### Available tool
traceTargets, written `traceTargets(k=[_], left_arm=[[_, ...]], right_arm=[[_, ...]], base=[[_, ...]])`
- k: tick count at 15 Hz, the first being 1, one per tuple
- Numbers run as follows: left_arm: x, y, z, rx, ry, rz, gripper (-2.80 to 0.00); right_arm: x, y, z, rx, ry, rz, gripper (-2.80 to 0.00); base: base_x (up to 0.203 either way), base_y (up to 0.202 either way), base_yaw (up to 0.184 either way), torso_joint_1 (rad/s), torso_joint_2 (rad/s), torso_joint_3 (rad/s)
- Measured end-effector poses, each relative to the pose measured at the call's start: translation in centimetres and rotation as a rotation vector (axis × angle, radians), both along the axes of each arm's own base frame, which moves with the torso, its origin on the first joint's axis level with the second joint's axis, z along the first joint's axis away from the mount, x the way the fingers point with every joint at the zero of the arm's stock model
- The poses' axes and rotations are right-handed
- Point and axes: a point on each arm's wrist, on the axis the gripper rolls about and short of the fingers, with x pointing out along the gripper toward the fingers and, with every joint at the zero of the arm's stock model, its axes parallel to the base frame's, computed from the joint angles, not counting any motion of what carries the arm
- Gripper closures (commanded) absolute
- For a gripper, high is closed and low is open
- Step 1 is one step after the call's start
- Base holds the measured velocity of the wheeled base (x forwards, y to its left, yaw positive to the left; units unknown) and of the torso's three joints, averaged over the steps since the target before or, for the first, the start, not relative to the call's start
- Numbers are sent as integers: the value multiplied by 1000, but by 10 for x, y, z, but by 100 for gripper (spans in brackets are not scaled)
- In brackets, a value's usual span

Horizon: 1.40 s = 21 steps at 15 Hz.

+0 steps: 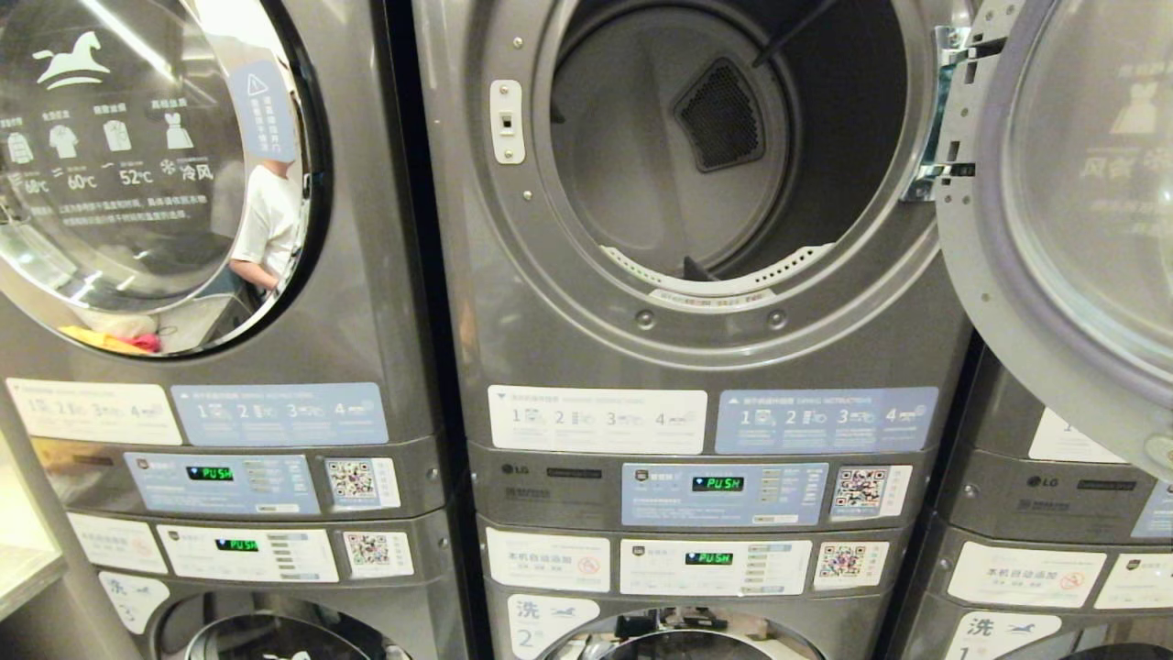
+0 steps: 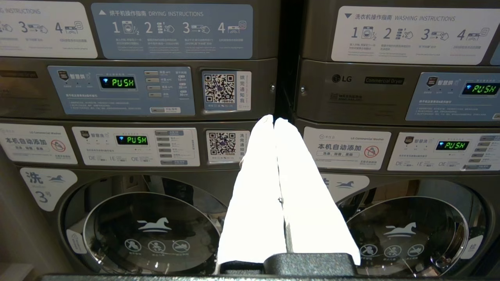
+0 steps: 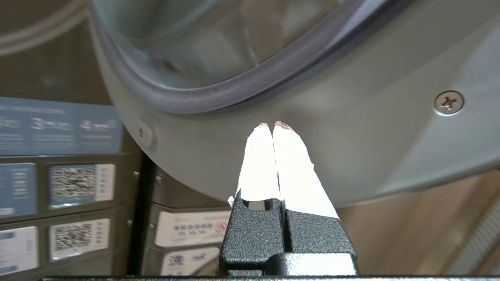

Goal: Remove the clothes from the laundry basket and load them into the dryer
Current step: Open the dryer

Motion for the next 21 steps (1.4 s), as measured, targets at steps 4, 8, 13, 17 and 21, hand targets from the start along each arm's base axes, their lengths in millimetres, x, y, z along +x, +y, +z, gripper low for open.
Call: traceTargets(k=[4,8,13,17,21], left_arm=[[0,0,0,0,0,0,0],[0,0,0,0,0,0,0],[0,0,0,0,0,0,0],[0,0,0,-1,0,0,0],[0,0,0,-1,0,0,0]], right_arm=[[14,-2,0,61,42,-109,0],[36,-5,6,102,53,-244,0],[74,-10,14,167,83,-318,0],[97,-14,14,178,97,-352,0],[102,-17,7,178,133,-371,0]], base=[[0,0,0,0,0,0],[0,0,0,0,0,0],[0,0,0,0,0,0],[0,0,0,0,0,0],[0,0,0,0,0,0]])
